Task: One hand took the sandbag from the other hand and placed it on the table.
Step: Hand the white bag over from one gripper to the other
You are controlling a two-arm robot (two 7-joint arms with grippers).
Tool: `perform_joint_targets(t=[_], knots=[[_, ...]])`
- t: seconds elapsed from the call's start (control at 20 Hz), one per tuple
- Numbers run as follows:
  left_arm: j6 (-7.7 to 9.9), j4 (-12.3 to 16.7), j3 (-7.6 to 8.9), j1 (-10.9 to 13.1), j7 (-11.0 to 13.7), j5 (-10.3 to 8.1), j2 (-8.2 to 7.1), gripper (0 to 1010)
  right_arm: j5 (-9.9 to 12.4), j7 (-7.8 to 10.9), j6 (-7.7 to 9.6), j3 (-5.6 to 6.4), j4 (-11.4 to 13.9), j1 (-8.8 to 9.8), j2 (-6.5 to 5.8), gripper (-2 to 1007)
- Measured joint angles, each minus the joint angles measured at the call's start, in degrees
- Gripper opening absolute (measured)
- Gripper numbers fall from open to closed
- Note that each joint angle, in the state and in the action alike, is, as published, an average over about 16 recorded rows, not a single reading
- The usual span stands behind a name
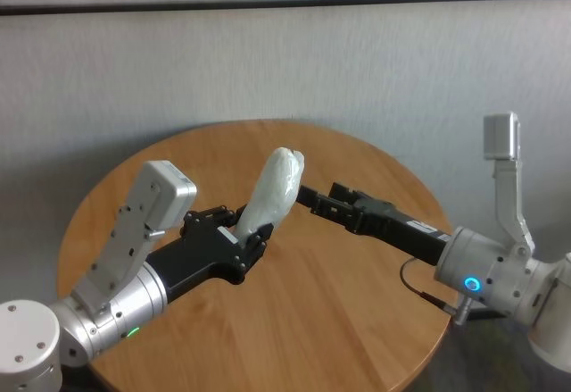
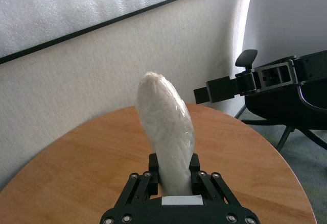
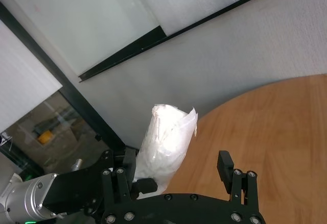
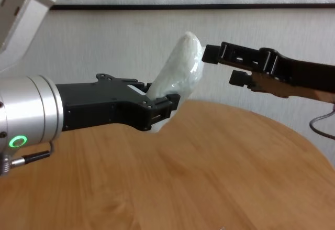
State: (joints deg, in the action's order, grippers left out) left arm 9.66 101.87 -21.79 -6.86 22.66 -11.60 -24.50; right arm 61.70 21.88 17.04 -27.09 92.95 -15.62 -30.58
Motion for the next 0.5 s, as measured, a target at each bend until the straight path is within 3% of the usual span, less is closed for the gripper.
perform_joint_targets(t=[0.5], knots=[[0.00,0.00,0.00,0.00,0.00,0.00,0.00,360,0.12,-2.02,-1.02,-2.20,-0.55,-1.71,1.35,1001]])
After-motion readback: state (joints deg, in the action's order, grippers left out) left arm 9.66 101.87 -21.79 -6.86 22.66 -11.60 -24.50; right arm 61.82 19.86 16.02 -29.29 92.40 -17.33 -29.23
